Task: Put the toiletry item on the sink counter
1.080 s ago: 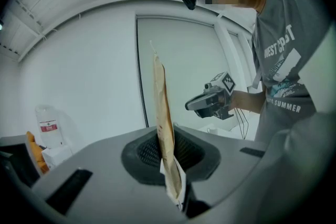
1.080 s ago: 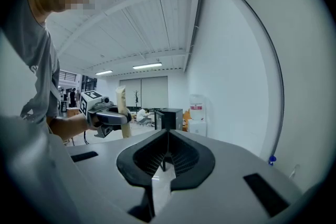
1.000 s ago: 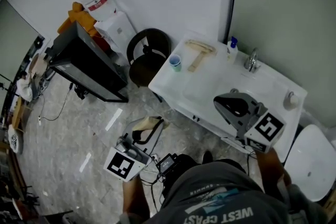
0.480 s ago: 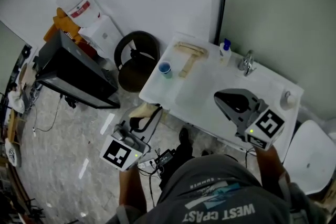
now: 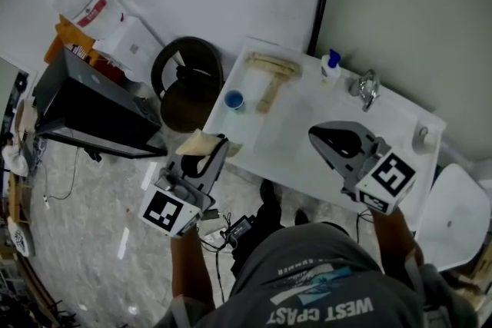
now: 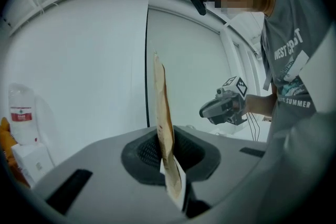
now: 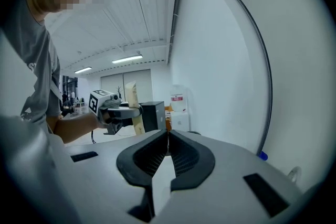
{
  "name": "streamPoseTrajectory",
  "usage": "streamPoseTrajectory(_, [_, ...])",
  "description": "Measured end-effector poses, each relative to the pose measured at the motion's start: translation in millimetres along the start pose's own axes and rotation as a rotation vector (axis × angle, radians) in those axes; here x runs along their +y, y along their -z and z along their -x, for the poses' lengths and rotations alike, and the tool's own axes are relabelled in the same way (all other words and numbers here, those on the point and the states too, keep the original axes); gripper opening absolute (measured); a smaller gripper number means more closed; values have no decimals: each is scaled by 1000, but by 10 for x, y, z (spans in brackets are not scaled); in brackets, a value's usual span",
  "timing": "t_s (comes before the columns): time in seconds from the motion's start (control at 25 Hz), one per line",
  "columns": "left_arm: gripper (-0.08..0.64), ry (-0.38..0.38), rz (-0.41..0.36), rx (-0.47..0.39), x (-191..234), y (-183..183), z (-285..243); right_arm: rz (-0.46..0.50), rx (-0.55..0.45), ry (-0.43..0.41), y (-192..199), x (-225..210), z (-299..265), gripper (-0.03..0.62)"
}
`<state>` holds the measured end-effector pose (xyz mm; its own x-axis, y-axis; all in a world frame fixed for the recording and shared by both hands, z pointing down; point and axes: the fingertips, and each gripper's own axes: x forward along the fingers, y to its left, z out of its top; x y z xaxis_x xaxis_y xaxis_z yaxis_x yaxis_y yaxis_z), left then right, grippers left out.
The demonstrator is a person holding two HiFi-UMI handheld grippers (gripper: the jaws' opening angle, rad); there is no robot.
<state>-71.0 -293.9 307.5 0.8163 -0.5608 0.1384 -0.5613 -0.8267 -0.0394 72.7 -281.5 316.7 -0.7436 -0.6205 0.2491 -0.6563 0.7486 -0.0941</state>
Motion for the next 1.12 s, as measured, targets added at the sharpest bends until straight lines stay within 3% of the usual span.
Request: streamPoseTrajectory(1.12, [23, -13, 145, -33, 1414, 885, -944, -119, 152, 28, 592, -628, -1018, 32])
